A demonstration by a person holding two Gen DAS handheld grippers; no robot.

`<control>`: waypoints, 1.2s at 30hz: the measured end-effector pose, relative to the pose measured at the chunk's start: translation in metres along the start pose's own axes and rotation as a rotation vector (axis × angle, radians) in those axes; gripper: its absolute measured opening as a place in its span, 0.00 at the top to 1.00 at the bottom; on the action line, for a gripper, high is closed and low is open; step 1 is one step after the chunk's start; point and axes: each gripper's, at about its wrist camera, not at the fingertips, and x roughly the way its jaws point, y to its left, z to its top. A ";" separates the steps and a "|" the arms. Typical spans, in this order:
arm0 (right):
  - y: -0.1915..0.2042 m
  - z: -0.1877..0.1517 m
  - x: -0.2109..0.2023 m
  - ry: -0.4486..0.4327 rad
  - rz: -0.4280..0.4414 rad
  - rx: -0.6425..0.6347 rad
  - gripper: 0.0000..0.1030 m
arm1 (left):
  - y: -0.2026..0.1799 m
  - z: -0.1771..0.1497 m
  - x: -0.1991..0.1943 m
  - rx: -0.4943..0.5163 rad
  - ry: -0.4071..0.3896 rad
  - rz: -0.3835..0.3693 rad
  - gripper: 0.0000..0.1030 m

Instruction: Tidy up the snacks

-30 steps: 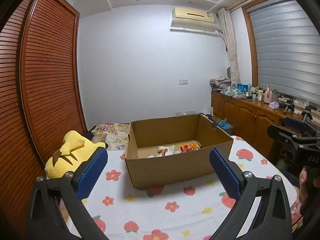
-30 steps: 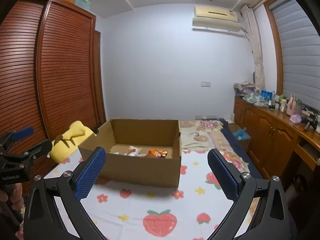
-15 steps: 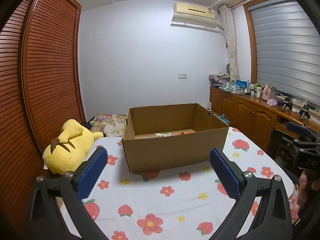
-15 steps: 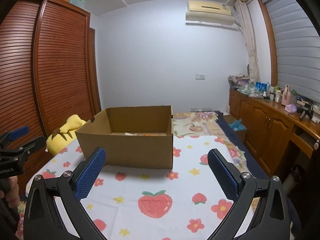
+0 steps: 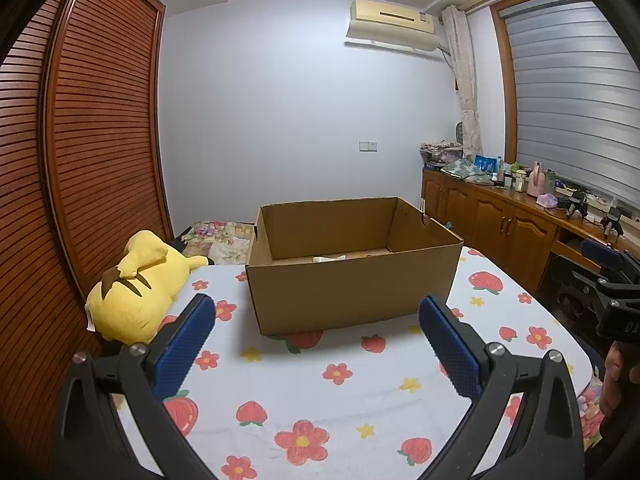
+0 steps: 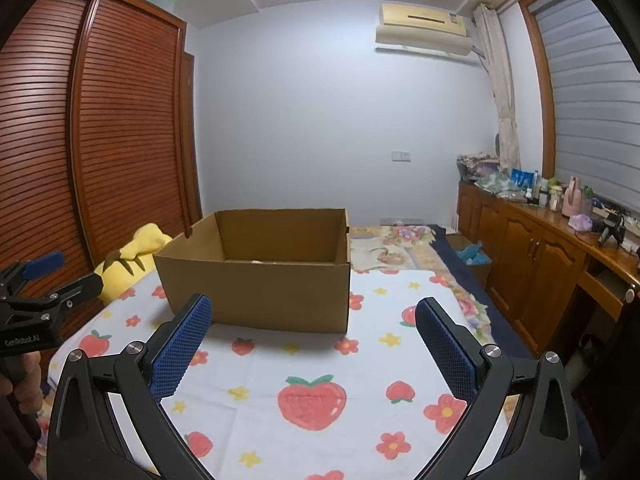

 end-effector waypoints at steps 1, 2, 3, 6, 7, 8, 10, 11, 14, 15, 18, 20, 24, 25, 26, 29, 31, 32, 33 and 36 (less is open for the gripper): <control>0.000 0.000 0.000 0.000 0.000 -0.001 0.00 | 0.000 0.000 0.000 0.001 -0.001 0.001 0.01; 0.000 0.000 0.000 0.001 0.000 0.000 0.00 | 0.000 0.000 0.000 0.003 -0.002 0.002 0.01; 0.000 0.000 0.000 0.001 0.001 0.001 0.00 | 0.000 -0.001 0.000 0.004 -0.002 0.002 0.01; 0.000 0.000 0.000 0.002 0.002 0.001 0.00 | 0.000 -0.001 -0.001 0.002 -0.003 0.001 0.01; 0.000 0.000 -0.001 0.001 0.002 0.001 0.00 | 0.000 -0.001 -0.001 0.003 -0.003 0.000 0.01; 0.000 0.000 -0.001 0.000 0.002 0.001 0.00 | -0.001 -0.001 -0.001 0.003 -0.003 0.000 0.01; 0.000 0.000 -0.001 -0.001 0.001 0.001 0.00 | -0.001 -0.001 -0.001 0.005 -0.005 0.001 0.01; -0.001 -0.001 0.000 -0.002 0.001 0.002 0.00 | -0.001 0.000 -0.002 0.005 -0.005 0.002 0.01; 0.000 -0.001 -0.001 -0.005 0.001 0.003 0.00 | -0.002 0.000 -0.003 0.005 -0.005 0.001 0.01; 0.000 -0.001 -0.001 -0.006 0.002 0.002 0.00 | -0.002 0.000 -0.003 0.005 -0.005 0.001 0.01; 0.000 -0.001 -0.001 -0.008 0.001 0.002 0.00 | -0.002 -0.001 -0.005 0.007 -0.010 -0.001 0.01; 0.000 -0.002 -0.001 -0.008 0.001 0.002 0.00 | -0.002 -0.001 -0.006 0.006 -0.010 -0.001 0.01; 0.000 -0.002 -0.001 -0.008 0.001 0.001 0.00 | -0.003 -0.001 -0.006 0.010 -0.011 -0.002 0.01; 0.000 -0.002 -0.002 -0.009 0.001 0.002 0.00 | -0.004 -0.001 -0.007 0.011 -0.012 -0.003 0.01; 0.000 -0.002 -0.002 -0.010 0.000 0.001 0.00 | -0.004 -0.002 -0.008 0.011 -0.012 -0.003 0.01; 0.000 -0.001 -0.002 -0.011 0.001 0.001 0.00 | -0.005 -0.001 -0.010 0.012 -0.016 -0.004 0.01; 0.000 -0.002 -0.003 -0.011 0.001 -0.001 0.00 | -0.005 -0.001 -0.011 0.011 -0.018 -0.004 0.01; 0.000 -0.001 -0.002 -0.011 0.000 0.000 0.00 | -0.005 -0.001 -0.011 0.010 -0.018 -0.004 0.01; 0.000 -0.001 -0.002 -0.011 0.000 0.001 0.00 | -0.004 -0.001 -0.011 0.011 -0.019 -0.004 0.01; 0.000 -0.001 -0.002 -0.012 0.000 0.001 0.00 | -0.004 -0.001 -0.011 0.011 -0.019 -0.005 0.01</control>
